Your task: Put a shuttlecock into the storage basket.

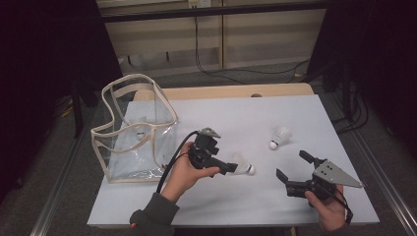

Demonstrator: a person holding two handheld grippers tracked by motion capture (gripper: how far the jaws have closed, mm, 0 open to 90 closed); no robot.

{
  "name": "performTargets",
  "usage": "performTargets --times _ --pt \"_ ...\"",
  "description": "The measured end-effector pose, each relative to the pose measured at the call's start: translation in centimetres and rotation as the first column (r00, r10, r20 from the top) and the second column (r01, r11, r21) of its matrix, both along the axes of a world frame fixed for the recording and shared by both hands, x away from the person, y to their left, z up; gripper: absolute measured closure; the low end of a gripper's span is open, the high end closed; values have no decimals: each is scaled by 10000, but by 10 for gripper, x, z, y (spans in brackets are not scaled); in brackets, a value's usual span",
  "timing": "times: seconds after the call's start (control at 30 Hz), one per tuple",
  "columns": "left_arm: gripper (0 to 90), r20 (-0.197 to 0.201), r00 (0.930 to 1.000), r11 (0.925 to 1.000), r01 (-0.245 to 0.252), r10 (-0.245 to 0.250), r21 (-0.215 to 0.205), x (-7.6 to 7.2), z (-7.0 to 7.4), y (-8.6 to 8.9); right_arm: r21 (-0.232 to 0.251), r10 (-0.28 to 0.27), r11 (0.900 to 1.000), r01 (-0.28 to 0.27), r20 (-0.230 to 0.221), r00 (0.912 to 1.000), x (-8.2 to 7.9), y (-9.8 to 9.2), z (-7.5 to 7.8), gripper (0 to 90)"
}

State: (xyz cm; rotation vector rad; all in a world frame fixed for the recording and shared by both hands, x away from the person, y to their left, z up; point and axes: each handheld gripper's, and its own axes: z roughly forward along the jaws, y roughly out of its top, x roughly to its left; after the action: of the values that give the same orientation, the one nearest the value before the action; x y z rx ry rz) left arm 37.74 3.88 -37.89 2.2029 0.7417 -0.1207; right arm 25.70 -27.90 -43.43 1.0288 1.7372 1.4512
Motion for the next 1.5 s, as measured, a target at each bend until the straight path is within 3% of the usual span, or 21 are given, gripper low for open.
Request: performTargets --times 0.57,0.9,1.5 --pt "59 -133 9999 9999 45 -43 90 -1 -16 -9 -135 116 9998 -116 14 9999 1 2 -1 13" --pt "83 1 9999 9999 109 -109 126 1 -27 -17 -224 54 9997 -52 61 10000 -1 0 0 13" --pt "99 99 9996 9996 253 -254 79 1 -30 -19 -189 131 9997 -130 42 9999 4 3 0 13"
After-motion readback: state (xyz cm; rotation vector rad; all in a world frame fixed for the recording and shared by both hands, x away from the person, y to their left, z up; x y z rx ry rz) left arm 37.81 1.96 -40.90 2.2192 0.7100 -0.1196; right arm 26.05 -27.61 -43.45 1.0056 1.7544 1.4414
